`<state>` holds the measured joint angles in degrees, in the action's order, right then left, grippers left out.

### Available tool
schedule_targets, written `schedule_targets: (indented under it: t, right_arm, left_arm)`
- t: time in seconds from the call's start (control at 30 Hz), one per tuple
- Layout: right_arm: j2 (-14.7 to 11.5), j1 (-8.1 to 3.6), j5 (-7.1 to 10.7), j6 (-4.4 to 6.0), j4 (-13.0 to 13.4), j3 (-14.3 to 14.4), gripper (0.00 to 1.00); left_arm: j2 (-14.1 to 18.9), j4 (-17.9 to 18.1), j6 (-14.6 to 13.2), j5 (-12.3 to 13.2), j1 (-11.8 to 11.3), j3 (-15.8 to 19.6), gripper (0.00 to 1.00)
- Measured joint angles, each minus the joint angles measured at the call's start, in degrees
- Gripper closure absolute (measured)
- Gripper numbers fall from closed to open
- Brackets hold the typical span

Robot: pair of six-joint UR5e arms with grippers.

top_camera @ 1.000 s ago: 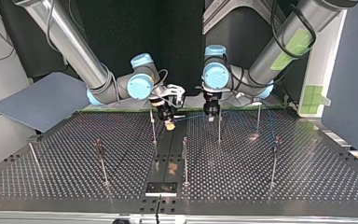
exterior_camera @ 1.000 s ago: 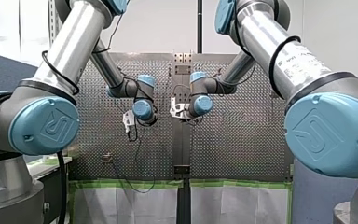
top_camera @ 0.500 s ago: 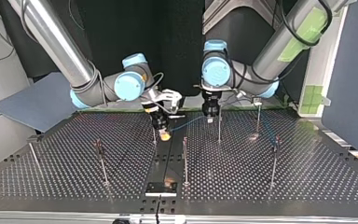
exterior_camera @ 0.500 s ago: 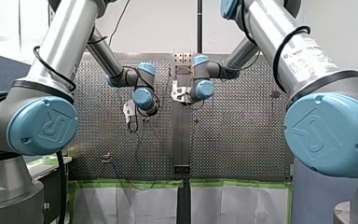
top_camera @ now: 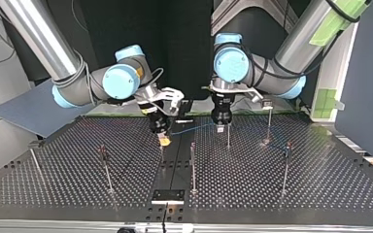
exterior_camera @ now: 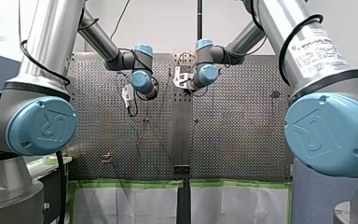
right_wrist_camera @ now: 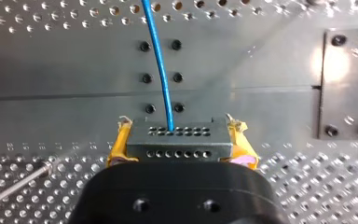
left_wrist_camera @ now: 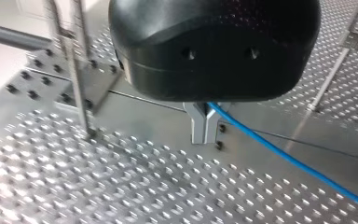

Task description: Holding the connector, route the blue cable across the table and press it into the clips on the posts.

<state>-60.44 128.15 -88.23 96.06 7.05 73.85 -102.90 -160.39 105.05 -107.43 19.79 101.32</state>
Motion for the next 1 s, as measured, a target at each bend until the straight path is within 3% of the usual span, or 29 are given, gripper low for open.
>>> schedule_targets:
  t: [0.27,0.7,1.0]
  right_arm:
    - [-3.89,-0.82,-0.05,0.86,-0.50,0.89,1.00]
    - [-10.37,-2.33,0.38,0.82,-1.37,0.80,1.00]
    - [-10.74,-2.54,2.66,0.87,-1.25,0.00,1.00]
  left_arm:
    - [4.27,-0.66,0.11,0.15,0.25,0.00,0.98]
    - [11.49,-1.55,-0.67,1.40,0.11,-0.95,0.98]
    - [8.83,-0.89,-1.43,4.75,0.66,-4.55,0.98]
